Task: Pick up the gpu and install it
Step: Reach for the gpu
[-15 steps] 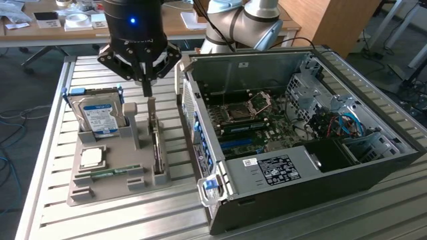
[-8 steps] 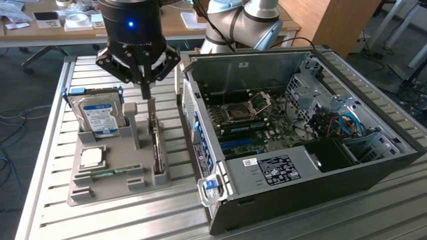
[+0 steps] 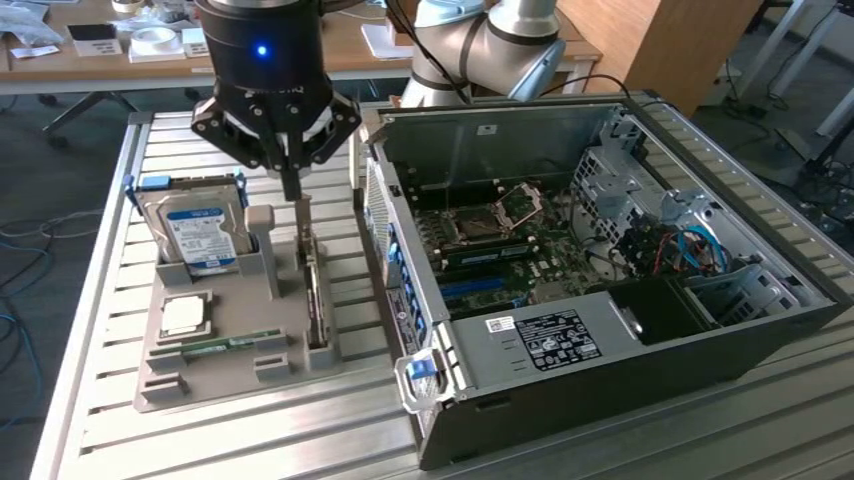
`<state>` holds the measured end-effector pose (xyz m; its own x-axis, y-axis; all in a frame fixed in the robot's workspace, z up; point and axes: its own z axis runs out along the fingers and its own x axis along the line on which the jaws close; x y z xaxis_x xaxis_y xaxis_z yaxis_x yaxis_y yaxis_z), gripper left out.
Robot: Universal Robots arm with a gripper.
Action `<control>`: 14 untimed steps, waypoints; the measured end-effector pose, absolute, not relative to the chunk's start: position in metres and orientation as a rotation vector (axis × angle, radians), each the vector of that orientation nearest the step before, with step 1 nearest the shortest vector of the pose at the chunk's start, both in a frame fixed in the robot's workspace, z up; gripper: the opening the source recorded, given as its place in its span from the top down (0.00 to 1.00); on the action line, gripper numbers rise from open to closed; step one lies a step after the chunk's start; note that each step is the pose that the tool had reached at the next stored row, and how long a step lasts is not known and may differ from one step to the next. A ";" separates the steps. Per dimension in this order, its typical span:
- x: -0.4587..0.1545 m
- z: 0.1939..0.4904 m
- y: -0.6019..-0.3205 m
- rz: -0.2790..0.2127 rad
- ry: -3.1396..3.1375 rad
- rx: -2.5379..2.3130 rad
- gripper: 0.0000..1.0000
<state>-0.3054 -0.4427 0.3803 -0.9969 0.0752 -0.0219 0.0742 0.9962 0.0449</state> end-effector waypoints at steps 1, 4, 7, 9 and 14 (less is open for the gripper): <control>-0.305 0.380 -0.443 0.069 3.115 0.117 0.89; -0.305 0.380 -0.446 0.069 3.117 0.117 0.89; -0.304 0.380 -0.447 0.069 3.118 0.117 0.89; -0.304 0.380 -0.447 0.069 3.118 0.117 0.89; -0.304 0.380 -0.447 0.069 3.118 0.117 0.89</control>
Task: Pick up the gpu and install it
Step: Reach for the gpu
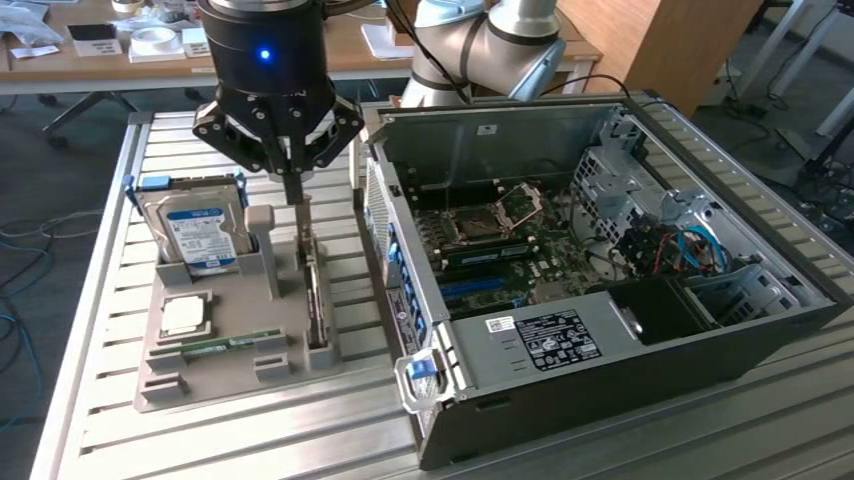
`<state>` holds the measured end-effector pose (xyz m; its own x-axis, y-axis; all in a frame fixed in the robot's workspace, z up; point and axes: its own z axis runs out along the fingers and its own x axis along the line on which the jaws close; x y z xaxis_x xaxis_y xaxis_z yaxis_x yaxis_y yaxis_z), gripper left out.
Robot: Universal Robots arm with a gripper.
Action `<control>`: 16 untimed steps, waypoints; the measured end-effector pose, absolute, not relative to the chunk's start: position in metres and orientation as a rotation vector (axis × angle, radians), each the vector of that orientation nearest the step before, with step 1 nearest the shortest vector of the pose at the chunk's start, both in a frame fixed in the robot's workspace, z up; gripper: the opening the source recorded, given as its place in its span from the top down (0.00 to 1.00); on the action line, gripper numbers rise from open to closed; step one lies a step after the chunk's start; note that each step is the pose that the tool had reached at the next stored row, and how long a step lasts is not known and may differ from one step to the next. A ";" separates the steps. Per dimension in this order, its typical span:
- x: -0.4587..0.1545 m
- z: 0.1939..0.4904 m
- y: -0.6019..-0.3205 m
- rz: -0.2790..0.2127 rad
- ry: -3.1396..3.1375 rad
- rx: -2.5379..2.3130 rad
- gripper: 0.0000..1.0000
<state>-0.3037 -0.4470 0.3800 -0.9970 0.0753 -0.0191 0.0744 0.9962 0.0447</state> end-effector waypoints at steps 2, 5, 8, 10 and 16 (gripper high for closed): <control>-0.303 0.380 -0.447 0.069 3.118 0.116 0.89; -0.302 0.380 -0.447 0.069 3.118 0.117 0.89; -0.302 0.380 -0.448 0.069 3.118 0.117 0.89; -0.301 0.379 -0.448 0.069 3.118 0.117 0.89; -0.301 0.380 -0.448 0.069 3.118 0.117 0.89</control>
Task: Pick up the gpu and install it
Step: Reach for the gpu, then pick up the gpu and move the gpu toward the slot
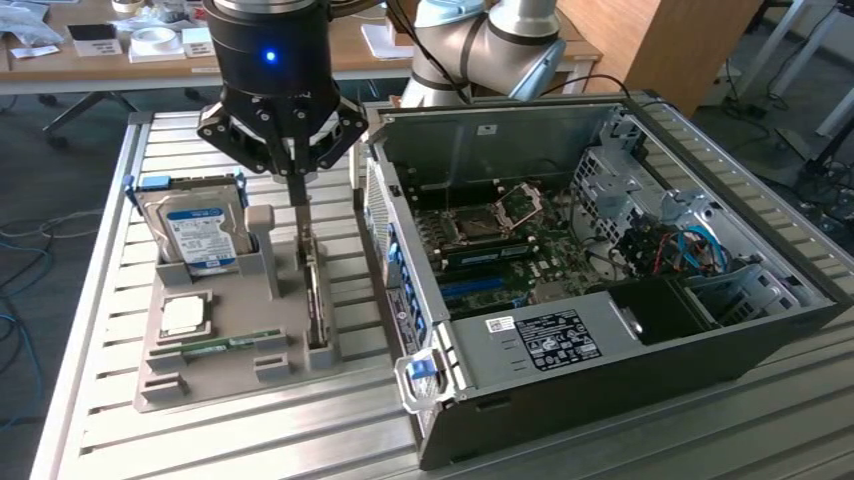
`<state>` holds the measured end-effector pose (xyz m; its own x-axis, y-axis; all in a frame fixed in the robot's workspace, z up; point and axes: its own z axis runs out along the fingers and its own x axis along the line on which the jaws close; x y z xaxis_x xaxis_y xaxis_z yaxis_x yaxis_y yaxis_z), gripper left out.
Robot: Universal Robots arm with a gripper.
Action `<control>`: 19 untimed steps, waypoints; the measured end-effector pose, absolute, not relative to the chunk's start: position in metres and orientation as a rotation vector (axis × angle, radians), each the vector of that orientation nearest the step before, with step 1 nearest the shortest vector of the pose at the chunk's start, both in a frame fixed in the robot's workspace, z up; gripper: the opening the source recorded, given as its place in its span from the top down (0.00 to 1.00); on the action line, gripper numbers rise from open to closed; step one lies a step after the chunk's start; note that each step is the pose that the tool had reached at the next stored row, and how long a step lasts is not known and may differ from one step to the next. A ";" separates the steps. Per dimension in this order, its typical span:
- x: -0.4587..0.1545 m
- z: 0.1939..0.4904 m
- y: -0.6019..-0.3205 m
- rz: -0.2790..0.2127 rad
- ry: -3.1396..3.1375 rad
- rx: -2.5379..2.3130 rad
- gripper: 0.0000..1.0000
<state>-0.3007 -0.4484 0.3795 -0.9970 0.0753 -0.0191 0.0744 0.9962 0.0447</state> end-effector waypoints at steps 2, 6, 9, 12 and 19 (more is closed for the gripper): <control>-0.301 0.380 -0.448 0.069 3.118 0.117 0.89; -0.301 0.379 -0.448 0.069 3.118 0.117 0.89; -0.301 0.380 -0.448 0.069 3.118 0.117 0.89; -0.301 0.380 -0.448 0.069 3.118 0.117 0.89; -0.301 0.380 -0.448 0.069 3.118 0.117 0.65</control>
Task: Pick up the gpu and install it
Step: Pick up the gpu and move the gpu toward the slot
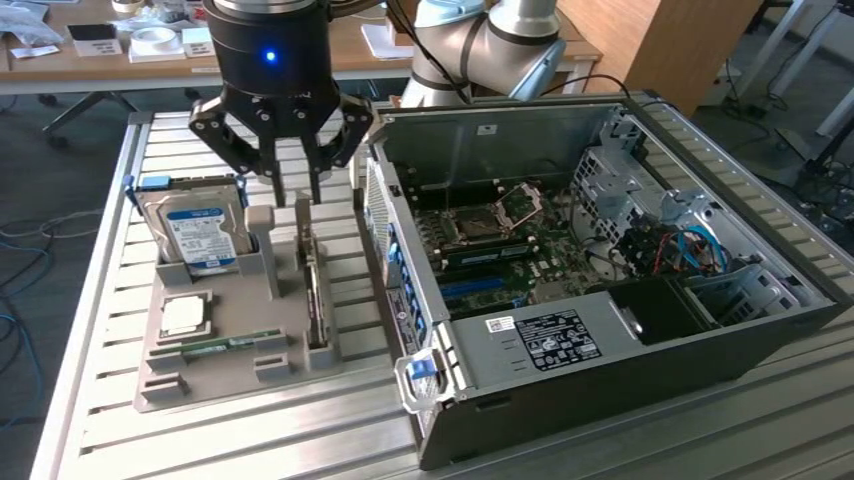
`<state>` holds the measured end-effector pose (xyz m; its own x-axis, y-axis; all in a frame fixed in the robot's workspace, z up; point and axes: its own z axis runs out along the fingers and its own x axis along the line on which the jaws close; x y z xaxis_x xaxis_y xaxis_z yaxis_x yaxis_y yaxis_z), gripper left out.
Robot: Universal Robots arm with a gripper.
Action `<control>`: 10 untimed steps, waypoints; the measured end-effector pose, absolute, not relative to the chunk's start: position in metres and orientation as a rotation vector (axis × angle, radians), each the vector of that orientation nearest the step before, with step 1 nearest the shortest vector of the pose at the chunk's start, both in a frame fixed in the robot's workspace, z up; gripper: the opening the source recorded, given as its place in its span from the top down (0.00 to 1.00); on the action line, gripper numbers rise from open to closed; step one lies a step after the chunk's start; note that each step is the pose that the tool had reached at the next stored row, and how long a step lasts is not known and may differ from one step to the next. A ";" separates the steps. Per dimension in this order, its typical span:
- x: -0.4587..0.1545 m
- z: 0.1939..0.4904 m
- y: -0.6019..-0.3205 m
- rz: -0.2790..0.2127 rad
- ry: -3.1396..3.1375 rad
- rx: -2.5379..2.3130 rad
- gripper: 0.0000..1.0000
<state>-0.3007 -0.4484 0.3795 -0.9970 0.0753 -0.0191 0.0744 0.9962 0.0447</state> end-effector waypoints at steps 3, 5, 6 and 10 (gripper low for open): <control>-0.301 0.379 -0.448 0.069 3.118 0.117 0.59; -0.301 0.380 -0.448 0.069 3.118 0.117 0.53; -0.301 0.379 -0.448 0.069 3.118 0.117 0.53; -0.301 0.374 -0.448 0.069 3.118 0.117 0.53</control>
